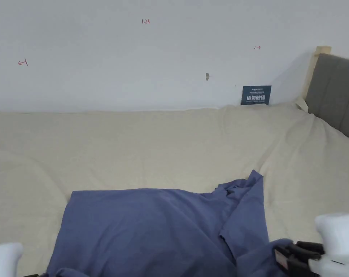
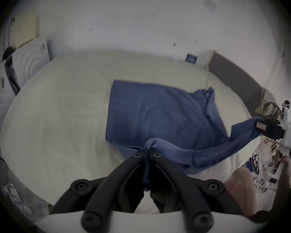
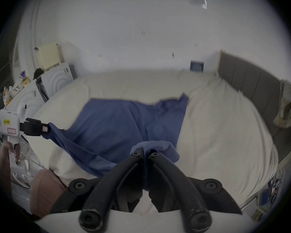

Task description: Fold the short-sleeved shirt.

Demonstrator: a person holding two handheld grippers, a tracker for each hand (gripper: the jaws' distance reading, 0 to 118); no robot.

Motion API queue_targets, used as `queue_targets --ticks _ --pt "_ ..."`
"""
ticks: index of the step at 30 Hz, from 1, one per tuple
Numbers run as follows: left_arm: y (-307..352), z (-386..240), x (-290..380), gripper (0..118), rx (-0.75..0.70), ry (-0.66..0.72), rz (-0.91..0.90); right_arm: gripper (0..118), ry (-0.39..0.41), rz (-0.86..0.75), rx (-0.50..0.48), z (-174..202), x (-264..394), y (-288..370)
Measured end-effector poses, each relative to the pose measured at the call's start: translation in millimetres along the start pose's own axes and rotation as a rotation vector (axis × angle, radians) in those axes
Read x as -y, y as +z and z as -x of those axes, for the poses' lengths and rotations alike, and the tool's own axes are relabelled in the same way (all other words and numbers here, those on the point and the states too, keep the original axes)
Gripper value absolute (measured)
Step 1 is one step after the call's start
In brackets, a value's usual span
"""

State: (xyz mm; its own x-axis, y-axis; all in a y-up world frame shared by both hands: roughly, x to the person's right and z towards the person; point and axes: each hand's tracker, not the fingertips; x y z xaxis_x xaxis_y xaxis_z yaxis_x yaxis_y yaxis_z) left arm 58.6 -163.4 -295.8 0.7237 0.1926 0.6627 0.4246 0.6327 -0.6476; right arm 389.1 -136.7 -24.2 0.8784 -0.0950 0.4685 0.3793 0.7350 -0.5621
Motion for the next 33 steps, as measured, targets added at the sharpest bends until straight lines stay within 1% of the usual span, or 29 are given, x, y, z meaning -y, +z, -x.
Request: queue_targets --ticks 1,3,4,5,6,7,8,9,10,11,14,16,18,20,21,22,23,24,25,26,27,28,29,30,31,33 --pt "-18 6 1 3 -0.011 0.004 0.027 2 -0.018 0.048 -0.004 -7 3 -21" --pt "-47 16 2 5 -0.026 0.029 0.065 4 -0.027 0.138 0.030 -15 5 -59" --pt "-57 20 2 12 -0.034 0.053 0.068 6 -0.041 0.176 0.035 -22 8 -74" --pt "-63 24 4 31 -0.024 0.074 0.072 17 -0.051 0.203 0.035 -26 9 -85" --pt "-67 28 5 72 -0.015 0.115 0.071 52 -0.079 0.222 0.022 -30 10 -93" --pt "-68 32 5 95 -0.006 0.153 0.070 76 -0.113 0.246 -0.001 -35 10 -99" --pt "-67 36 7 108 0.013 0.186 0.068 83 -0.161 0.258 0.001 -40 14 -97" --pt "-65 39 8 110 0.030 0.220 0.059 83 -0.191 0.260 0.024 -43 16 -95" --pt "-58 42 11 112 0.048 0.247 0.038 83 -0.224 0.225 0.042 -44 17 -89" --pt "-51 45 10 112 0.055 0.275 0.027 83 -0.203 0.196 0.021 -46 15 -79" --pt "-21 47 10 112 0.044 0.289 -0.002 83 -0.184 0.063 0.051 -43 11 -37" --pt "7 43 7 112 0.019 0.292 -0.127 83 -0.170 -0.042 0.013 -37 6 -5" --pt "35 39 7 112 0.004 0.275 -0.255 83 -0.145 -0.137 -0.003 -26 4 22" --pt "58 29 5 112 -0.017 0.218 -0.335 82 -0.099 -0.204 -0.024 -14 2 41" --pt "68 24 5 104 -0.018 0.171 -0.362 80 -0.086 -0.240 -0.058 -9 2 47" --pt "77 17 5 88 -0.025 0.119 -0.398 79 -0.081 -0.285 -0.100 -5 2 53" --pt "84 10 4 64 -0.056 0.063 -0.413 79 -0.077 -0.323 -0.126 -1 2 58" --pt "88 2 1 15 -0.087 0.016 -0.406 75 -0.062 -0.343 -0.133 5 1 59" --pt "90 -4 -4 0 -0.099 -0.025 -0.401 65 -0.038 -0.349 -0.125 12 -2 60" --pt "92 -7 -6 0 -0.101 -0.040 -0.394 46 -0.004 -0.358 -0.115 19 -4 61" --pt "94 -9 -13 0 -0.046 -0.036 -0.399 0 0.021 -0.373 -0.110 24 -6 61" --pt "93 -10 -25 0 0.016 -0.037 -0.376 0 0.028 -0.388 -0.102 29 -10 57" --pt "90 -9 -36 0 0.053 -0.017 -0.345 0 0.042 -0.421 -0.060 30 -11 53" --pt "86 -7 -50 0 0.064 -0.008 -0.377 0 0.036 -0.396 -0.093 31 -14 48" --pt "81 -6 -69 0 0.066 -0.008 -0.383 0 0.052 -0.388 -0.111 32 -18 44" --pt "61 2 -111 0 0.072 0.005 -0.369 0 0.058 -0.390 -0.111 31 -21 34"
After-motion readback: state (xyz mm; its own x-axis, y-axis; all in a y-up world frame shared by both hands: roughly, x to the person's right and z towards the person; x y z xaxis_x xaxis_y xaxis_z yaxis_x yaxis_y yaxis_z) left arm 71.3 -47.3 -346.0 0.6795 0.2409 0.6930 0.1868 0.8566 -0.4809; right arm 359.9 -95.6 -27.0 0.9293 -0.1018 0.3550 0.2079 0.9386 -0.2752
